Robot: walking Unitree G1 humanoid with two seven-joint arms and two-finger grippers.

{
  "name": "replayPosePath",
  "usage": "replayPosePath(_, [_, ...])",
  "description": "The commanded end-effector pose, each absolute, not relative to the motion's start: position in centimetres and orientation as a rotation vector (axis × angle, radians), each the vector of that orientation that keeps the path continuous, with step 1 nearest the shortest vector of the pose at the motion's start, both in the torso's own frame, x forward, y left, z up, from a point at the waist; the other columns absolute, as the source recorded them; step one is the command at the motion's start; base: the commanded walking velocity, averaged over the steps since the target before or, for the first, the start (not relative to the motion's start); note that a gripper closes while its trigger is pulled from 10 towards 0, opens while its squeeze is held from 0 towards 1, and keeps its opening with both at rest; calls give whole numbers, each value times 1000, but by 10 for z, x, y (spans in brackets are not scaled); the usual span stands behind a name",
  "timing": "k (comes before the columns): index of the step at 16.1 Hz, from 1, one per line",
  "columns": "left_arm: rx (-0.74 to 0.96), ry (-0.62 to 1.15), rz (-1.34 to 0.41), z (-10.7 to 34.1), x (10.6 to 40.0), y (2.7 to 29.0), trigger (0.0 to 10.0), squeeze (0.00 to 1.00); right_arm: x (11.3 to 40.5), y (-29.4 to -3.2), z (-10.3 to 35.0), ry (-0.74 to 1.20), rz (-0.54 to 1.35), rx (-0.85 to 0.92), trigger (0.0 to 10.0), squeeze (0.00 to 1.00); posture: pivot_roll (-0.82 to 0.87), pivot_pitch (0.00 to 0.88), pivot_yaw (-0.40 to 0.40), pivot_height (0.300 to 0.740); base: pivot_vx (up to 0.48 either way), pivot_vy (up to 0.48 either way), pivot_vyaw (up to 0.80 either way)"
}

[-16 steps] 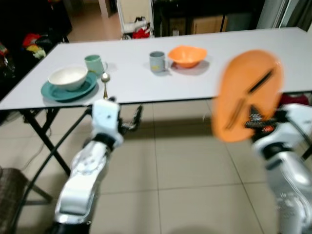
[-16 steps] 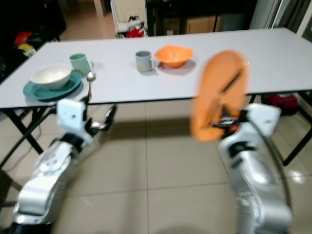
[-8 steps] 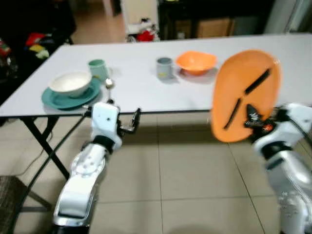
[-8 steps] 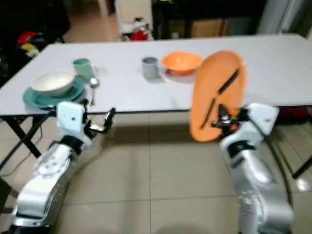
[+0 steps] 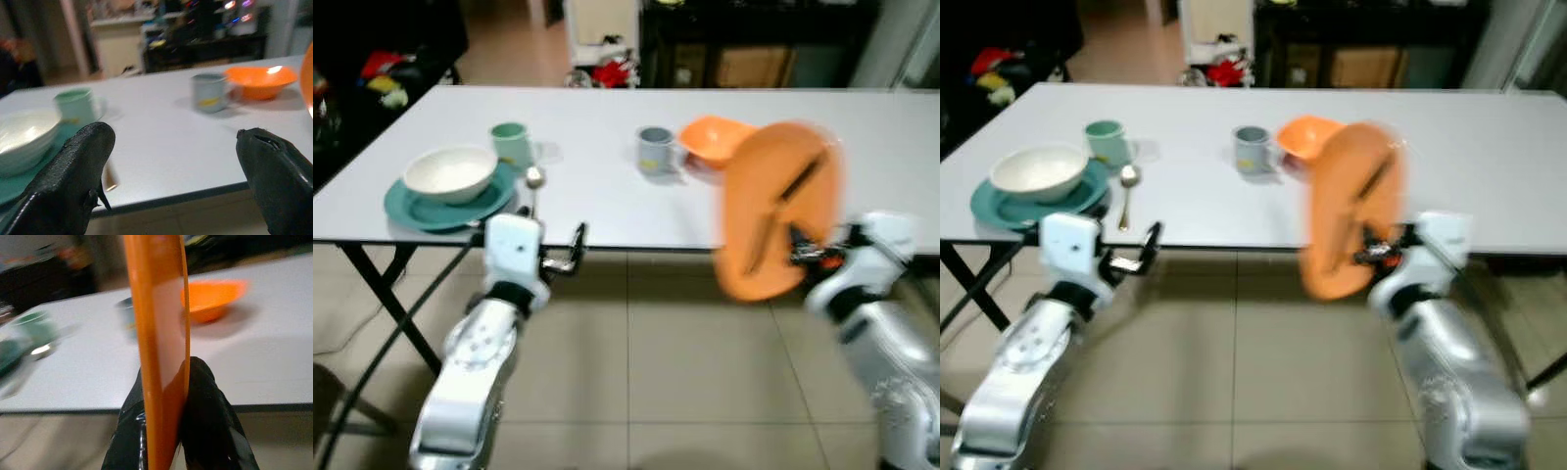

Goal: Setting the table

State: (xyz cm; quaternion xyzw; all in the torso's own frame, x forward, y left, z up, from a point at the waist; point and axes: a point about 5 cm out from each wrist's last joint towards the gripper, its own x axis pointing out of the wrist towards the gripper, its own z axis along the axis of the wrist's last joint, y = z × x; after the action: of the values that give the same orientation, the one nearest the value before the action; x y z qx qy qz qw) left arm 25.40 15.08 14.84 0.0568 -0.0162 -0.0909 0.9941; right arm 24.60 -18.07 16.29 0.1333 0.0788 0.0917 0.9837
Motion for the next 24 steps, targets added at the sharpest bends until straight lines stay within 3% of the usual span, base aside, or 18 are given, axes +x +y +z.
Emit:
replayPosePath(1, [117,-29,-177,149,255,150,10000,0,244,-179,173,123,225,284,10000,0,56,0,-7,740,368,0,0])
replayPosePath(18, [123,-31,-273,150,262,136,10000,0,233,-184,170,180,246,332,10000,0,29,0,38,740,371,0,0])
replayPosePath(24, [91,-26,-195,151,266,142,10000,0,236,-180,171,168,256,275,10000,0,38,0,28,740,0,0,0])
